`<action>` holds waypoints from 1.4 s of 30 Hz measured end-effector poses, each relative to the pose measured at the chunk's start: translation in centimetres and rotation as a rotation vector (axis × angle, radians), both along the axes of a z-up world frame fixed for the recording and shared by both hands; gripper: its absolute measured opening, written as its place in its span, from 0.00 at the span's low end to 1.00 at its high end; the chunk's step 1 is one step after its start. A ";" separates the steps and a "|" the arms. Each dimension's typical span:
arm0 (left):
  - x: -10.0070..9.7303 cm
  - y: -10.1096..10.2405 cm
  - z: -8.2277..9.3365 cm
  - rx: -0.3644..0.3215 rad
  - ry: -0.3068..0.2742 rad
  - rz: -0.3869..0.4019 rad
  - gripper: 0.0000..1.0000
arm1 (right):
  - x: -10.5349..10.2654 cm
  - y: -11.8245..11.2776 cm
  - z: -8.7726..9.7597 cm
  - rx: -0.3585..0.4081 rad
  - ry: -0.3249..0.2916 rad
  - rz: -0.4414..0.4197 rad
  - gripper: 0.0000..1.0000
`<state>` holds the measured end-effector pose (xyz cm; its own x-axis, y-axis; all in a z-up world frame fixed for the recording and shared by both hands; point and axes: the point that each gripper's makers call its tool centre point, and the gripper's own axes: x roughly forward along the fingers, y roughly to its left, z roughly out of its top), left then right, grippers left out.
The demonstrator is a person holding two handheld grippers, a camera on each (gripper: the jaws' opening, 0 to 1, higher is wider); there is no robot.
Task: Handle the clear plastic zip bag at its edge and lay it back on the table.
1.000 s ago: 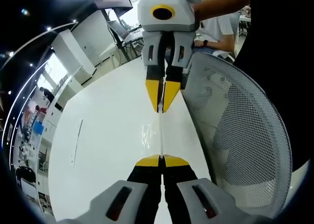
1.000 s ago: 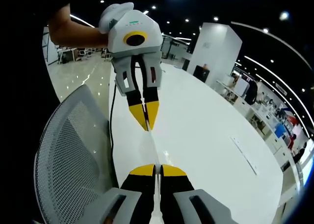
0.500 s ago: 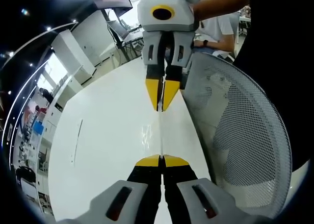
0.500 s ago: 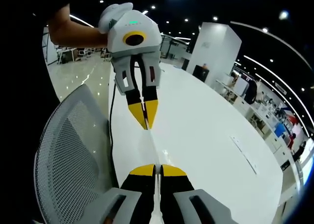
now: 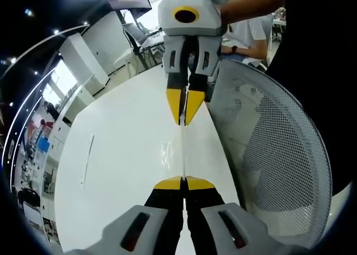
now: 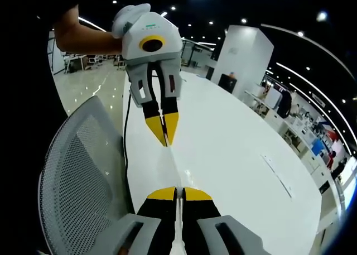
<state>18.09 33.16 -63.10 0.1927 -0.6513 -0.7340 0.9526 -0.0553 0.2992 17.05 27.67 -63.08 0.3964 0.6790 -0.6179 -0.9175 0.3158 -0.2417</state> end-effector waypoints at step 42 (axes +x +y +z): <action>0.1 0.3 -0.4 0.000 0.011 -0.001 0.00 | 0.0 -0.9 -0.3 -0.012 0.009 -0.015 0.00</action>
